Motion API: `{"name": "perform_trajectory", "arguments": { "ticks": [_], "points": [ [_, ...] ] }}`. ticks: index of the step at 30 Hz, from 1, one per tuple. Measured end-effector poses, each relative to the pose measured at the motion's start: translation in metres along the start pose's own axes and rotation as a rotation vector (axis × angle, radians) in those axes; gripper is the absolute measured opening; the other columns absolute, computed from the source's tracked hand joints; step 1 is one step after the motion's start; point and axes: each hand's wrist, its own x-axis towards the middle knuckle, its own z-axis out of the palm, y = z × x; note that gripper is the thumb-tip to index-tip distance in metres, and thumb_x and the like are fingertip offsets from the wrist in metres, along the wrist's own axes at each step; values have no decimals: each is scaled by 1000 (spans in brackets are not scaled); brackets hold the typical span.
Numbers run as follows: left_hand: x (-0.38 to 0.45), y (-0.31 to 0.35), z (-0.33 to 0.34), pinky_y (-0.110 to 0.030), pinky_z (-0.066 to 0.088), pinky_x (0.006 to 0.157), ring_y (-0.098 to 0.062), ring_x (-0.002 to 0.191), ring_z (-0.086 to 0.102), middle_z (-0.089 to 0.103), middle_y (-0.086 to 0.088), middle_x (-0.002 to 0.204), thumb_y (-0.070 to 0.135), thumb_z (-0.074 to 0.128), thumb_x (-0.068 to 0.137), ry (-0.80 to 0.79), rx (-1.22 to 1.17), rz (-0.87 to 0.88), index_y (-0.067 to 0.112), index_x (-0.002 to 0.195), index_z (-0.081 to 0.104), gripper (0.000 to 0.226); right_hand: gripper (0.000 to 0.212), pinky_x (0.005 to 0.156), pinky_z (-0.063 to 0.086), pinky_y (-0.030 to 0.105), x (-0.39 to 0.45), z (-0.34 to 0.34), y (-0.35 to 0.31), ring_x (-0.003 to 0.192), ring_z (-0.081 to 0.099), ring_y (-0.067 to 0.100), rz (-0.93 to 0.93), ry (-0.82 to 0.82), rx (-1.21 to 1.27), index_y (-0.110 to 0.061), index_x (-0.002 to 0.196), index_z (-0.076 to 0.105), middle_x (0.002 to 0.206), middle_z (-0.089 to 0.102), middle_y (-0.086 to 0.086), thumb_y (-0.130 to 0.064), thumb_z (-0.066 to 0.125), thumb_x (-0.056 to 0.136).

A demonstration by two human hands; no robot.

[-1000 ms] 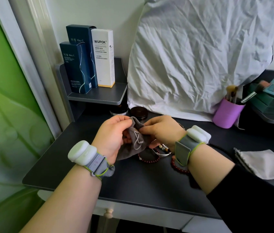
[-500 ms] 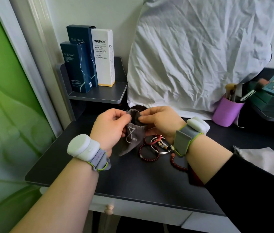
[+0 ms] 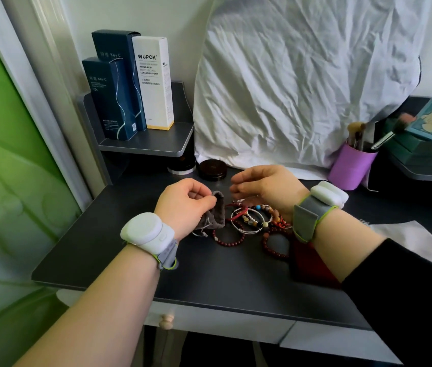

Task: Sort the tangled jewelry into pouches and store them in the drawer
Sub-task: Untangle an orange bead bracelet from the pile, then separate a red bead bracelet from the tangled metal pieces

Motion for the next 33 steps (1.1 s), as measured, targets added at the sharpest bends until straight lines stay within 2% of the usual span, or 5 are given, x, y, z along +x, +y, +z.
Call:
{"name": "perform_trajectory", "arguments": {
  "ticks": [4, 18, 20, 24, 33],
  "points": [
    [-6, 10, 15, -25, 47, 60, -4, 55, 56, 62, 11, 60, 21, 77, 71, -75, 6, 38, 25, 71, 66, 11, 17, 74, 55, 43, -12, -30, 7, 75, 63, 30, -60, 17, -277, -15, 85, 71, 85, 74, 10, 0, 68, 78],
    [-38, 34, 81, -27, 43, 87, -11, 93, 51, 55, 6, 102, 29, 76, 73, -537, 465, 268, 29, 98, 65, 27, 28, 73, 48, 14, -54, -109, 37, 65, 60, -5, -10, 42, -816, -28, 88, 73, 78, 67, -15, -7, 74, 70],
    [-38, 34, 85, -31, 40, 92, -13, 101, 48, 53, 6, 105, 31, 74, 75, -553, 546, 311, 28, 99, 67, 25, 27, 60, 42, 5, -56, -112, 43, 56, 57, -9, 16, 16, -845, -27, 90, 73, 80, 67, -13, -6, 71, 73],
    [-33, 32, 86, -29, 37, 95, -12, 109, 44, 53, 8, 105, 31, 71, 78, -545, 626, 371, 26, 89, 72, 12, 23, 80, 46, 21, -55, -115, 52, 80, 60, 8, 61, -16, -948, -31, 86, 74, 90, 66, -9, -11, 71, 74],
    [-23, 31, 83, -28, 37, 89, -12, 101, 44, 54, 9, 95, 48, 63, 81, -461, 716, 342, 27, 72, 63, 23, 26, 82, 46, 24, -47, -102, 43, 89, 60, 14, -28, 91, -1000, -32, 78, 71, 85, 60, -10, -8, 62, 76]
  ]
}}
